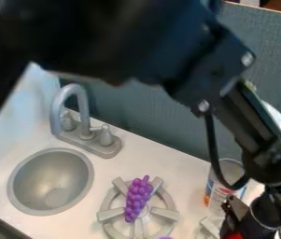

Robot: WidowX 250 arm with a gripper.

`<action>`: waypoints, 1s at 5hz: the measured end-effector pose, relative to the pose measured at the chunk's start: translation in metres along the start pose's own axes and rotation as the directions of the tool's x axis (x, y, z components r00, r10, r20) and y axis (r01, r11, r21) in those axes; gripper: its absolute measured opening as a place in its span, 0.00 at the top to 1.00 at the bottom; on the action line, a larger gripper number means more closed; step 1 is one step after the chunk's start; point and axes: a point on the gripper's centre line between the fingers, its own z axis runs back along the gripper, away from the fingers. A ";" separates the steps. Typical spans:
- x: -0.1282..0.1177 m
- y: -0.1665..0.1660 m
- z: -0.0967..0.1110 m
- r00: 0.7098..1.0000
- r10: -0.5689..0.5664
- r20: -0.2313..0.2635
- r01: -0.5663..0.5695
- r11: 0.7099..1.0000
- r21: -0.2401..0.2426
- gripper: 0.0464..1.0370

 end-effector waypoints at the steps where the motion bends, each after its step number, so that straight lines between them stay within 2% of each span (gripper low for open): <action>1: 0.003 -0.010 -0.020 1.000 -0.017 -0.023 0.016 0.999 -0.050 0.47; 3: 0.016 -0.006 -0.034 0.997 0.040 -0.068 -0.046 0.994 -0.096 0.47; 4: 0.015 -0.003 -0.035 0.996 0.061 -0.071 -0.068 0.992 -0.103 0.42; 5: -0.007 0.009 -0.033 0.991 0.099 -0.094 -0.109 0.989 -0.103 0.12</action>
